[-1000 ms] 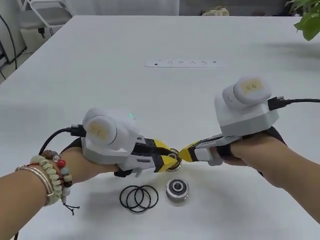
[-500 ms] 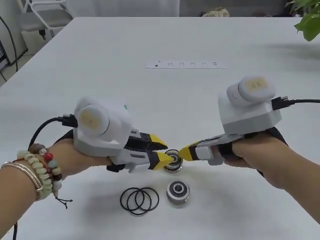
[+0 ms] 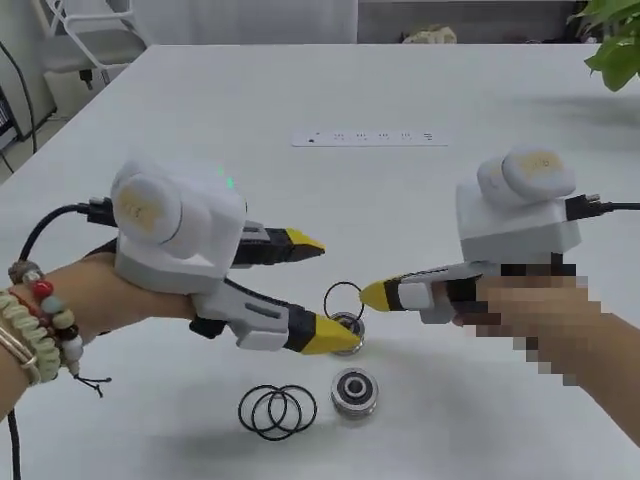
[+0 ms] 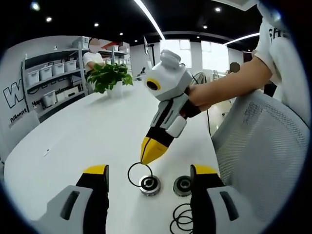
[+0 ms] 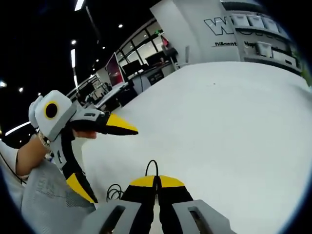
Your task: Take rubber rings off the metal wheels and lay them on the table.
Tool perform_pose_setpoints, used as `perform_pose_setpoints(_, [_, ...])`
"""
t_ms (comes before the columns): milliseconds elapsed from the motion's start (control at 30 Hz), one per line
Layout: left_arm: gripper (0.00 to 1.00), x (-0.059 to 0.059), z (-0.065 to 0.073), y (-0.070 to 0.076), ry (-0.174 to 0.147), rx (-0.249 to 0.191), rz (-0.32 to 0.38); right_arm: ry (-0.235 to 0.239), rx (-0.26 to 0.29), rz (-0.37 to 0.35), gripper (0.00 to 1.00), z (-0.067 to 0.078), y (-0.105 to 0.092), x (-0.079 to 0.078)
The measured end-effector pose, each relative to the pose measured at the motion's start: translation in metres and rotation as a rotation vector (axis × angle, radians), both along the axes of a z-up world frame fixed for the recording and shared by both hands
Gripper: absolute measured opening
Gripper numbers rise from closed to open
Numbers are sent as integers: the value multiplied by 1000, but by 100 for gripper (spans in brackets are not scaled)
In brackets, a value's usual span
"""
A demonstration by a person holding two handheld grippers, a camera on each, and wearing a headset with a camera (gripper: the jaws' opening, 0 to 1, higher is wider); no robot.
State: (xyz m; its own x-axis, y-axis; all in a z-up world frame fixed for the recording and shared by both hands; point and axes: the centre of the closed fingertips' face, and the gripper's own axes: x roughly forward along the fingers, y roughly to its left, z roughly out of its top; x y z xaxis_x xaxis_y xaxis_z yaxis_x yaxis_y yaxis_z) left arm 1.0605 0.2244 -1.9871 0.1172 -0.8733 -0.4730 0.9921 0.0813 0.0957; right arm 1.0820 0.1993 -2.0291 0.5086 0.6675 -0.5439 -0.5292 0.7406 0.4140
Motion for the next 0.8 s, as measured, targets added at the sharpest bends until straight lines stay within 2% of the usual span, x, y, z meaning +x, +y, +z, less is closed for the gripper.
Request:
perform_pose_setpoints(167, [80,-9,20,13,-23,3,-14,-16,19,-11,0,8,0,1])
perform_pose_setpoints(300, [82,-19,31,27,-30,8,-38,-31,36,-13,0,15,1,2])
perform_pose_setpoints(500, [90,-20,49,50,-72,-11,16,-28,65,-4,0,19,4,1])
perform_pose_setpoints(600, [99,-21,56,60,-89,-14,46,-28,69,3,0,21,6,-1])
perform_pose_setpoints(667, [98,-22,60,66,-107,-16,57,-30,71,9,0,22,8,-1])
perform_pose_setpoints(800, [99,-28,66,79,-123,-17,86,-37,78,28,0,27,13,-3])
